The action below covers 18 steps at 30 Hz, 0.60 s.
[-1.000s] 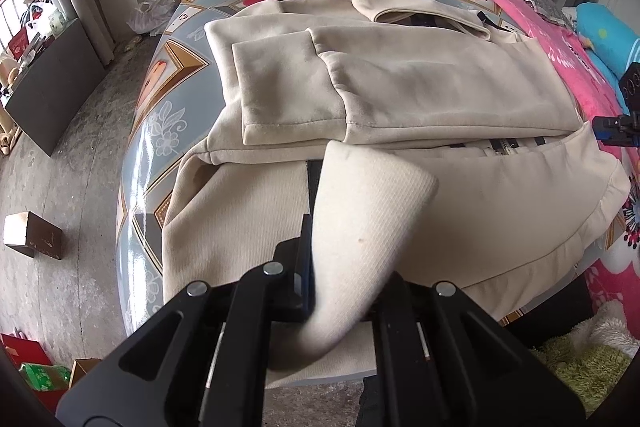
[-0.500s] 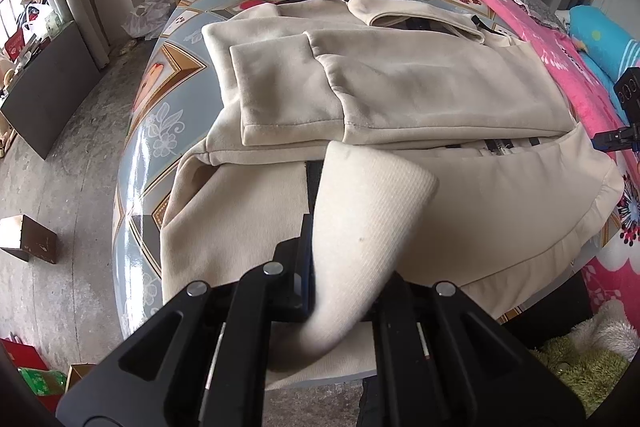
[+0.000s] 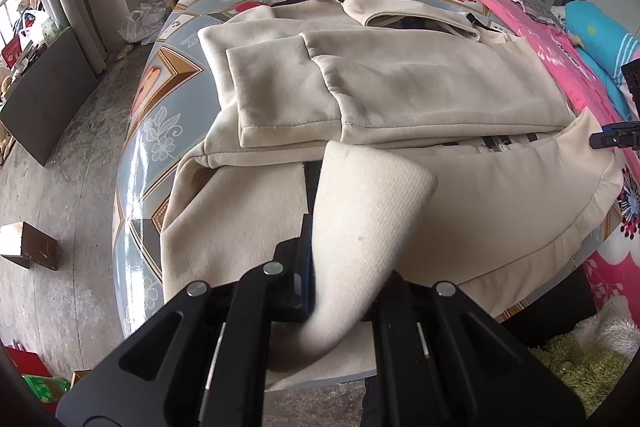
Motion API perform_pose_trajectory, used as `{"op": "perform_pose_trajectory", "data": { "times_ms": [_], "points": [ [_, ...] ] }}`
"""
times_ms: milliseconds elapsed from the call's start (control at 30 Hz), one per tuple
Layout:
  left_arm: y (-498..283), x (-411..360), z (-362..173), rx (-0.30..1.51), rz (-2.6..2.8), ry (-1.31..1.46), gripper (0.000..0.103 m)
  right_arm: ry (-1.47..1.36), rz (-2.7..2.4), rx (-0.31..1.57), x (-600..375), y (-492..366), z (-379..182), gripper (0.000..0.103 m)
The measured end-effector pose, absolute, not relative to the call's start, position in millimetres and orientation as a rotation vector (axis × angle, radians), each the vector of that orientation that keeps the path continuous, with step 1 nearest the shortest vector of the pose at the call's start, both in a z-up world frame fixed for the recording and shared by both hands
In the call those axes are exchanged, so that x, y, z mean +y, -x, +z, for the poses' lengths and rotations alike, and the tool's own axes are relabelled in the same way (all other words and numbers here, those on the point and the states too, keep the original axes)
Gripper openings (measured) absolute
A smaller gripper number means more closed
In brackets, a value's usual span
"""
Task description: Fold large clothes
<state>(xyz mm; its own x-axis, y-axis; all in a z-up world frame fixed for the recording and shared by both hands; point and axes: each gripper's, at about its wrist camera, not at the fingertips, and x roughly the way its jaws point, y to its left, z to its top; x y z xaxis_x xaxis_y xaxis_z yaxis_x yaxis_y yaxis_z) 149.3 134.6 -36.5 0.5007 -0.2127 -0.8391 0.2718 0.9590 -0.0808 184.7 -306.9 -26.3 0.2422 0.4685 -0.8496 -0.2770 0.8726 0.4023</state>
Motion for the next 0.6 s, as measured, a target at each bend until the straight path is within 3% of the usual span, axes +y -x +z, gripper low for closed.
{"op": "perform_pose_trajectory", "data": {
  "times_ms": [367, 600],
  "points": [
    [-150.1, 133.6, -36.8, 1.010, -0.295, -0.064, 0.008, -0.577, 0.622, 1.246, -359.8, -200.7, -61.3, 0.043],
    [-153.6, 134.3, -36.5, 1.027, -0.284, -0.057, 0.008, -0.447, 0.608, 1.292, -343.4, -181.4, -50.9, 0.052]
  ]
}}
